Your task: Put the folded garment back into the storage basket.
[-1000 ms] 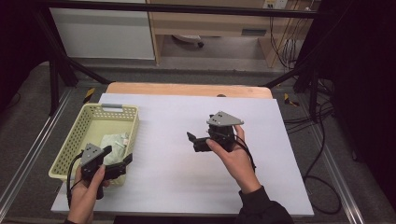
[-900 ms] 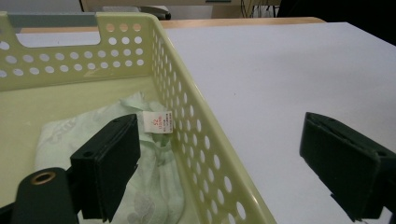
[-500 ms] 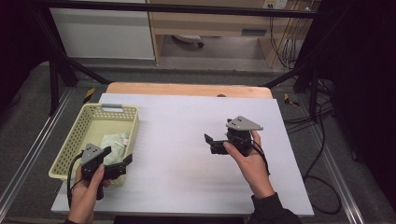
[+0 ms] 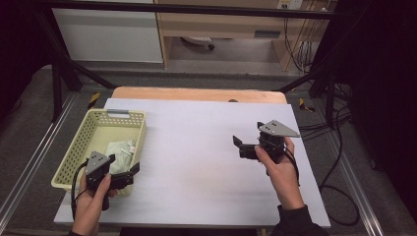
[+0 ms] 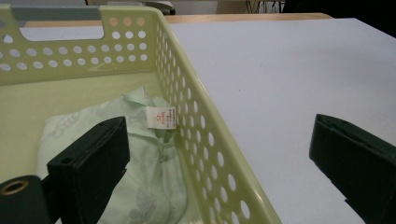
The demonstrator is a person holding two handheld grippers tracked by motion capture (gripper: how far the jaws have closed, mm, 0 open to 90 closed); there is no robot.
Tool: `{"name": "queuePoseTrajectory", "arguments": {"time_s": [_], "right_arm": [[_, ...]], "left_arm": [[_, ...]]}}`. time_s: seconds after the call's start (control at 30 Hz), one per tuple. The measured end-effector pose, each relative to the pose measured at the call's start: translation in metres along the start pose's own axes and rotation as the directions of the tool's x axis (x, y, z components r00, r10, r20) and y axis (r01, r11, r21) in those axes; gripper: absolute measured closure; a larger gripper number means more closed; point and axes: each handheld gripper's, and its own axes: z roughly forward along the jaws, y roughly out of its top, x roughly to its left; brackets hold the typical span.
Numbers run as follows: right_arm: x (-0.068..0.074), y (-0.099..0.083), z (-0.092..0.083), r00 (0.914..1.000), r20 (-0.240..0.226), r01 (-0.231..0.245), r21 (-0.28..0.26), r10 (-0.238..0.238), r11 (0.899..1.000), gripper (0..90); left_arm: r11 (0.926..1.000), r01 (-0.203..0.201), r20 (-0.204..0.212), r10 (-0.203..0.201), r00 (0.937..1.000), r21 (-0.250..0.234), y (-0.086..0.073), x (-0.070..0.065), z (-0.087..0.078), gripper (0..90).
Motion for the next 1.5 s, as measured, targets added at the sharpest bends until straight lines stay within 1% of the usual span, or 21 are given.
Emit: {"name": "queuePoseTrajectory", "arguments": {"time_s": [0.17, 0.37, 0.53, 0.6, 0.67, 0.73, 0.83, 0.9, 0.93, 1.0, 1.1, 1.13, 1.27, 1.5], "right_arm": [[-0.011, 0.0, -0.011, 0.9996, 0.027, -0.008, -0.016, 0.008, 1.0, 3.9], [-0.019, -0.001, -0.021, 0.9988, 0.048, -0.01, -0.023, 0.012, 1.0, 4.0], [-0.02, -0.005, -0.025, 0.9992, 0.039, -0.009, -0.025, 0.01, 1.0, 3.2], [-0.02, -0.007, -0.026, 0.9985, 0.055, -0.004, -0.038, 0.006, 0.999, 3.7], [-0.021, -0.008, -0.028, 0.9983, 0.057, -0.004, -0.037, 0.006, 0.999, 3.4], [-0.021, -0.011, -0.03, 0.9985, 0.054, -0.005, -0.033, 0.007, 0.999, 2.9], [-0.021, -0.02, -0.031, 0.9984, 0.048, -0.027, -0.026, 0.028, 0.999, 2.5], [-0.02, -0.028, -0.032, 0.998, 0.047, -0.042, -0.022, 0.043, 0.999, 2.6], [-0.019, -0.031, -0.032, 0.9982, 0.041, -0.042, -0.016, 0.042, 0.999, 2.5], [-0.019, -0.038, -0.033, 0.9986, 0.037, -0.039, -0.006, 0.039, 0.999, 2.3], [-0.023, -0.047, -0.037, 0.9976, 0.04, -0.057, 0.004, 0.056, 0.998, 2.4], [-0.025, -0.051, -0.039, 0.9974, 0.041, -0.059, 0.008, 0.059, 0.998, 2.5], [-0.026, -0.064, -0.049, 0.9972, 0.045, -0.06, 0.018, 0.059, 0.998, 2.4], [-0.021, -0.083, -0.064, 0.9975, 0.045, -0.055, 0.023, 0.054, 0.998, 2.7]], "left_arm": [[1.0, -0.002, 0.0, 0.002, 1.0, 0.0, 0.0, 0.0, 0.0, 5.4], [1.0, -0.004, 0.011, 0.004, 0.9999, 0.005, 0.0, 0.0, 0.0, 5.8], [0.9999, -0.007, 0.01, 0.007, 0.9999, 0.007, 0.0, 0.0, -0.001, 5.9], [1.0, -0.006, 0.009, 0.006, 0.9999, 0.001, 0.0, 0.0, -0.001, 6.0], [1.0, 0.005, 0.01, -0.005, 0.9999, -0.001, 0.0, 0.001, -0.001, 6.3], [1.0, 0.003, 0.012, -0.003, 0.9999, 0.0, 0.0, 0.001, -0.002, 6.5], [0.9999, -0.014, 0.003, 0.014, 0.9999, 0.0, 0.0, -0.001, -0.001, 6.5], [0.9998, -0.018, 0.003, 0.017, 0.9998, 0.003, 0.0, -0.002, -0.001, 7.0], [0.9998, -0.021, 0.003, 0.021, 0.9998, 0.005, 0.0, -0.002, -0.001, 6.9], [0.9998, -0.019, 0.003, 0.019, 0.9998, 0.003, 0.0, -0.002, -0.001, 6.4], [0.9999, -0.013, 0.004, 0.013, 0.9999, 0.001, 0.0, -0.001, -0.001, 6.8], [0.9999, -0.01, 0.012, 0.01, 0.9999, 0.004, 0.0, -0.001, -0.002, 6.9], [0.9999, -0.013, 0.014, 0.013, 0.9998, 0.002, 0.0, -0.001, -0.002, 6.7], [0.9999, -0.011, 0.011, 0.011, 0.9999, 0.0, 0.0, -0.001, -0.002, 6.7]]}}
